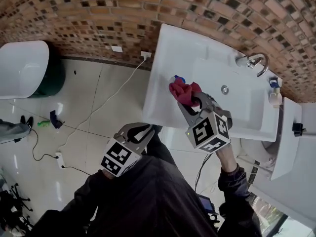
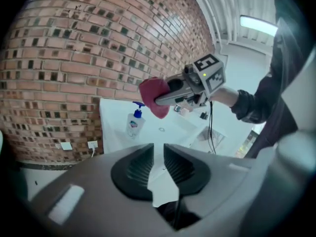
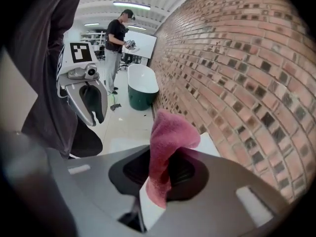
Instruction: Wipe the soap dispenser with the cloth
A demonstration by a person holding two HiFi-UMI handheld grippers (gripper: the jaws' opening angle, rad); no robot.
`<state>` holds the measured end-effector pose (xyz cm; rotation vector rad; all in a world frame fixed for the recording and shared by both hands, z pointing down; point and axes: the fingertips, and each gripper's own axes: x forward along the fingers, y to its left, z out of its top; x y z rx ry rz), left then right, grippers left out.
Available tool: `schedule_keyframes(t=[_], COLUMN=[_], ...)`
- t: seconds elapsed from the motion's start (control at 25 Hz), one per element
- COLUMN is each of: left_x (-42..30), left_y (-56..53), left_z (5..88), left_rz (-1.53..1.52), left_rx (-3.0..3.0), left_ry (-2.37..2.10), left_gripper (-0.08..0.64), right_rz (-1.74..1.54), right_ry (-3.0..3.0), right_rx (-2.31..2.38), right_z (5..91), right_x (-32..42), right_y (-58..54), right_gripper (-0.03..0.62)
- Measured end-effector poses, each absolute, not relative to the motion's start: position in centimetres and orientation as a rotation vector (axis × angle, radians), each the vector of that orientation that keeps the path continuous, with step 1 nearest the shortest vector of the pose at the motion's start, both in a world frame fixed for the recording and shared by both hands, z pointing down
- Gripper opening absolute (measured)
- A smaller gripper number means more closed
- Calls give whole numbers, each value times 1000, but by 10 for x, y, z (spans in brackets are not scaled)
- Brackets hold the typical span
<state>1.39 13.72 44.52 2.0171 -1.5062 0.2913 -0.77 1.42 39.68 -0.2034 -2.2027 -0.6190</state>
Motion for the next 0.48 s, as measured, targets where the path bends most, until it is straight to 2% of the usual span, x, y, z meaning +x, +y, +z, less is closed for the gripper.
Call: schedule_keyframes(t=[0.16, 0.48], left_x=[3, -47], left_y=[113, 83], left_z=[445, 454], left_rz=[284, 261], left_rx=[1971, 1963], left_ry=[-1512, -1508], left_gripper=[41, 41], right_rz=[-660, -469], right_ry=[-2167, -2104], right_rx=[-278, -297], right_z=[403, 422], right_x=[-33, -29], right_y=[-9, -21], right_gripper=[67, 67])
